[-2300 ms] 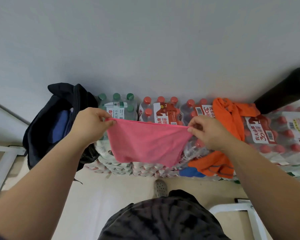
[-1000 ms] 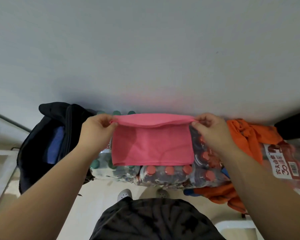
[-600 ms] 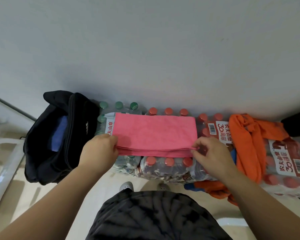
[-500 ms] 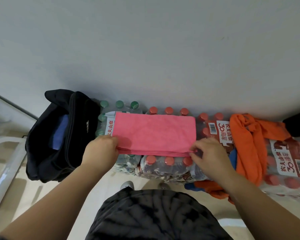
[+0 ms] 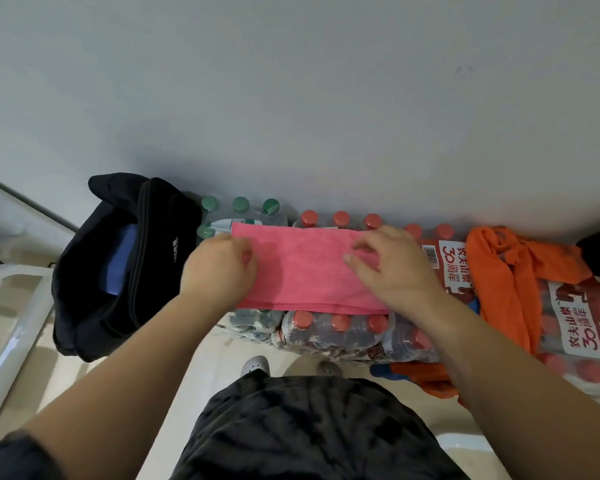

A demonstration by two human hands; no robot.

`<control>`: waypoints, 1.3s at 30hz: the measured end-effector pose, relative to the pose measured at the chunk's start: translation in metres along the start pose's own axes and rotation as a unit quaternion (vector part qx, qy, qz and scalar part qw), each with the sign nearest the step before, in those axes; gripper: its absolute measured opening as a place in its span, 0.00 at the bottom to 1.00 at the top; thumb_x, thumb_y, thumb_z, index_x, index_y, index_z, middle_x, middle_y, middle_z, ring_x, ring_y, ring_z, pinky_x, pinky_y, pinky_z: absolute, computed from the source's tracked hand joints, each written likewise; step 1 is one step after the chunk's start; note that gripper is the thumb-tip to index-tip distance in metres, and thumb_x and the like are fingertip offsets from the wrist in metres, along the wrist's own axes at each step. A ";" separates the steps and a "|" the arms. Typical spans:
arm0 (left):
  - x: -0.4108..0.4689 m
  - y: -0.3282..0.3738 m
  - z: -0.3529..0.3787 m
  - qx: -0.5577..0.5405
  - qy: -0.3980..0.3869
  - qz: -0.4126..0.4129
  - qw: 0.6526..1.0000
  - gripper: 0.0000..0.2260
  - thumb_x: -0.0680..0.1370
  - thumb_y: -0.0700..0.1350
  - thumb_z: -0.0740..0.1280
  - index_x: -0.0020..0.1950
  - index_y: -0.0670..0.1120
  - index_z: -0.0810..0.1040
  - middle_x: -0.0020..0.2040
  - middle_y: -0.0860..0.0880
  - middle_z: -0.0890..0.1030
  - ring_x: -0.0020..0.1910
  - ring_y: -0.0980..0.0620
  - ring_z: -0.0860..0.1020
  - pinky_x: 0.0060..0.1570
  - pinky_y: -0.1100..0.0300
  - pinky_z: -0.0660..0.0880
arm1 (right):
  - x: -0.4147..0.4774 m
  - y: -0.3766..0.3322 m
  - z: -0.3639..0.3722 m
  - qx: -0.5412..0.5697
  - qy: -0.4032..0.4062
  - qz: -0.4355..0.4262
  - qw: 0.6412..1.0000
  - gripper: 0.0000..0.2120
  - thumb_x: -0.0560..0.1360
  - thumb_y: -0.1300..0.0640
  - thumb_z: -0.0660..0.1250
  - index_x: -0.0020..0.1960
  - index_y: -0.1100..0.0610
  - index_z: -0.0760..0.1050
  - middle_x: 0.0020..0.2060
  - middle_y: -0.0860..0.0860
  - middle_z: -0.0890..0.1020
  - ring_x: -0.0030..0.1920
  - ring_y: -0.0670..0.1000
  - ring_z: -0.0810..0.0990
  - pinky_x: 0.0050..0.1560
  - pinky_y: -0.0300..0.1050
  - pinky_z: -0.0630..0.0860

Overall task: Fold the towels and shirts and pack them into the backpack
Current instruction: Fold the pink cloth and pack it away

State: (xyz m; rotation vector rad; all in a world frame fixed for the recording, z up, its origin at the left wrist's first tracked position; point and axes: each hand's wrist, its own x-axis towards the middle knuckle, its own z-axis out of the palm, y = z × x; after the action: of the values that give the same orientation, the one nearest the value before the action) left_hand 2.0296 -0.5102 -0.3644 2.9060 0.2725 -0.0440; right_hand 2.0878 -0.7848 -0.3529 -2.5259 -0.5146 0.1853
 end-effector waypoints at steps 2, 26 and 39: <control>0.008 0.006 0.019 -0.007 0.006 0.033 0.999 0.19 0.77 0.54 0.64 0.64 0.46 0.79 0.62 0.40 0.77 0.61 0.35 0.75 0.60 0.43 0.74 | 0.016 -0.015 0.021 -0.071 -0.036 -0.016 0.997 0.32 0.75 0.32 0.52 0.70 0.49 0.73 0.69 0.54 0.73 0.69 0.58 0.70 0.70 0.57 0.67; -0.011 -0.010 0.049 -0.034 -0.069 -0.027 0.997 0.38 0.75 0.73 0.46 0.82 0.57 0.46 0.81 0.36 0.44 0.80 0.39 0.40 0.78 0.47 0.40 | 0.001 -0.005 0.060 -0.228 -0.126 0.010 0.965 0.41 0.76 0.24 0.38 0.79 0.45 0.30 0.77 0.53 0.28 0.76 0.57 0.25 0.75 0.67 0.33; -0.002 -0.023 0.040 -0.002 -0.022 0.011 1.000 0.28 0.74 0.63 0.69 0.72 0.56 0.73 0.67 0.43 0.72 0.65 0.40 0.69 0.65 0.42 0.68 | 0.002 -0.011 0.082 -0.236 -0.156 -0.008 0.959 0.39 0.76 0.25 0.39 0.78 0.41 0.28 0.77 0.49 0.26 0.76 0.55 0.24 0.76 0.66 0.36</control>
State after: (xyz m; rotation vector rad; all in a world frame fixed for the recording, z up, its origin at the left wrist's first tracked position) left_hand 2.0234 -0.4973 -0.4078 2.8999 0.2327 -0.1038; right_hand 2.0670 -0.7356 -0.4158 -2.9731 -0.7791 0.5142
